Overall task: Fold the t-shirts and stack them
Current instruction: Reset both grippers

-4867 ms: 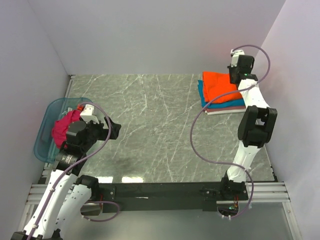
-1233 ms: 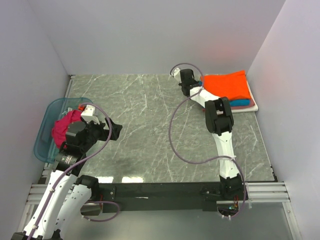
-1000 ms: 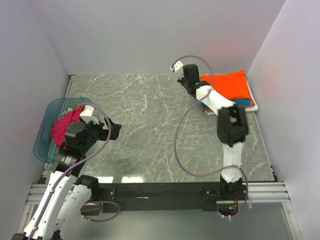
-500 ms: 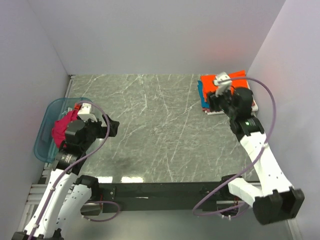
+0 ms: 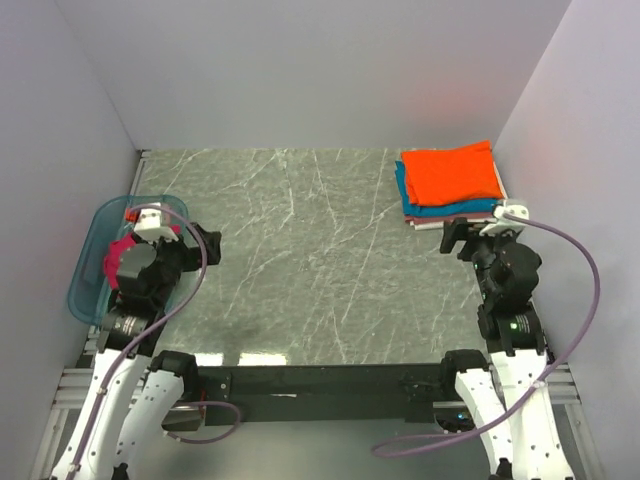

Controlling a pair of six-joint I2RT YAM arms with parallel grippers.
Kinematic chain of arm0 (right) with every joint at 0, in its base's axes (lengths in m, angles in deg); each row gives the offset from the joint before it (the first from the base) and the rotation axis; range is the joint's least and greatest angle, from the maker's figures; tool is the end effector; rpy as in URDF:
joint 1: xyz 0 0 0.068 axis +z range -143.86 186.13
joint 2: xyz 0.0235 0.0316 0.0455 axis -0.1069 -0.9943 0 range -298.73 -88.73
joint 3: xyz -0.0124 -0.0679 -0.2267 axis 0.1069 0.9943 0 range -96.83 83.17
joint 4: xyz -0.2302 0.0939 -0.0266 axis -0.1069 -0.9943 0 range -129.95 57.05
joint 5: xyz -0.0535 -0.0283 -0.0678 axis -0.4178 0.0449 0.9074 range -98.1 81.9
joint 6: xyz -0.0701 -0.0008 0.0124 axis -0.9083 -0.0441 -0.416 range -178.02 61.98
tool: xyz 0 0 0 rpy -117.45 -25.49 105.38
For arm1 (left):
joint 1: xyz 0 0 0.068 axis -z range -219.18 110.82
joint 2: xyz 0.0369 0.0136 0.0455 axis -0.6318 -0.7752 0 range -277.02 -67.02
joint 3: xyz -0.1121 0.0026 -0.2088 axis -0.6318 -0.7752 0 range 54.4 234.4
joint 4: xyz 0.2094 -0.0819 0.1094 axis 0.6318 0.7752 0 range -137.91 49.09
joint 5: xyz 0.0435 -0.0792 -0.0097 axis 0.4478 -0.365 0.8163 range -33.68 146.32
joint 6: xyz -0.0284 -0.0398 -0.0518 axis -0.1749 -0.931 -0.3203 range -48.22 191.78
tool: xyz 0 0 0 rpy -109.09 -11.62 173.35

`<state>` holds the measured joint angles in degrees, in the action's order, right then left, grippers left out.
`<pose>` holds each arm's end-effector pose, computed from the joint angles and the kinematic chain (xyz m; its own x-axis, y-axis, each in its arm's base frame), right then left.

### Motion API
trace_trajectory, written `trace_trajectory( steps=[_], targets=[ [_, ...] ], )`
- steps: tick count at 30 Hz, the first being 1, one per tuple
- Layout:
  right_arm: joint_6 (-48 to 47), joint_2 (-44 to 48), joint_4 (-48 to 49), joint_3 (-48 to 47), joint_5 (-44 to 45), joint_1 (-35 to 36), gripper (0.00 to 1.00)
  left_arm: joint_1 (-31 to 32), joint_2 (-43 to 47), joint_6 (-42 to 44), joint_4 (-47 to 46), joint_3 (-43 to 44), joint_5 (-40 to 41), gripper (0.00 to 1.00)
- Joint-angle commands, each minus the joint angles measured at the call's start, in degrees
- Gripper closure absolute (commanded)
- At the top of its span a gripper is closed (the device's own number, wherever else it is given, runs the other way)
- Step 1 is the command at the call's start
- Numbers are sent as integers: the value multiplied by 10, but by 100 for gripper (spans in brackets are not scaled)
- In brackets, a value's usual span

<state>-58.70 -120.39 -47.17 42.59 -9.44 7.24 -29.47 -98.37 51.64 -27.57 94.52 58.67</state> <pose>0.1796 0.0048 0.3156 -0.0919 -0.0136 -0.9957 -0.0437 0.9990 -0.0097 0.1749 -0.0276 0.2997 -0.2299 -0.3097 -0.9226 0.0530 0.9426 -0.3296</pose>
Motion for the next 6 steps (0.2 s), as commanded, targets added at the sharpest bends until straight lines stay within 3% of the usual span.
trace_trajectory(
  steps=[1,6],
  targets=[
    [76,13,30,0,83,-3,9,-2,18,14,-18,-10,7,0],
    [67,-1,39,-1,112,-2,8,-2,17,18,-22,-15,13,1]
  ],
)
